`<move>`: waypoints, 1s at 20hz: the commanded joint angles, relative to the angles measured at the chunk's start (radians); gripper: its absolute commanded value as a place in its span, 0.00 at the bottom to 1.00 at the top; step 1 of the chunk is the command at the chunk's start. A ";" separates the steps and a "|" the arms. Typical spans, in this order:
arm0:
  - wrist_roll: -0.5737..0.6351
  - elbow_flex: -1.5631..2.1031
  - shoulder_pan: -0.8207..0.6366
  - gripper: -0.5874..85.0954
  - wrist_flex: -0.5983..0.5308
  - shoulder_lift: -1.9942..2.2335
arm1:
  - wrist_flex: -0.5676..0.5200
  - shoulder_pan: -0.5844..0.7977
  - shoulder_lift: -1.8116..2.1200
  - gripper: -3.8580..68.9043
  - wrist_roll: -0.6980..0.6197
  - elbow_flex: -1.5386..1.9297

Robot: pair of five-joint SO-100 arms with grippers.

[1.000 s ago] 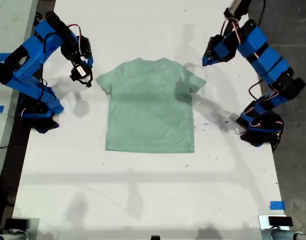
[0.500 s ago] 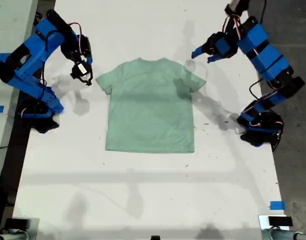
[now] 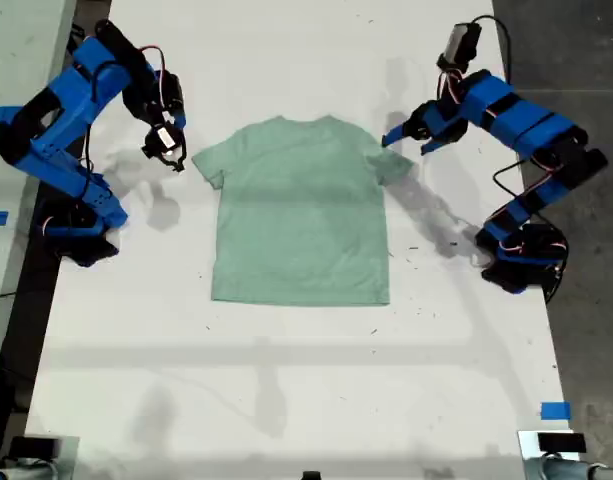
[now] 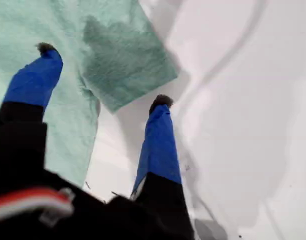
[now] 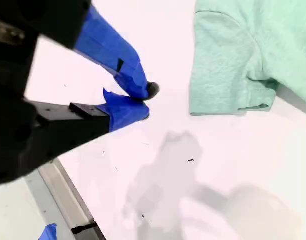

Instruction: Fold tshirt

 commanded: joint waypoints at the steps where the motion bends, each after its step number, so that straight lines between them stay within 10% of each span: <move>1: 0.006 -0.054 0.014 0.01 0.002 0.000 | -0.141 0.025 -0.048 0.51 -0.031 0.054; 5: 0.003 -0.046 0.020 0.01 -0.009 -0.011 | -0.232 0.028 -0.204 0.48 -0.051 0.052; 10: 0.000 -0.043 0.028 0.01 -0.009 -0.011 | -0.230 0.037 -0.268 0.03 -0.057 0.011; 20: -0.015 -0.023 0.055 0.01 -0.021 -0.011 | -0.011 -0.009 -0.104 0.03 -0.034 -0.137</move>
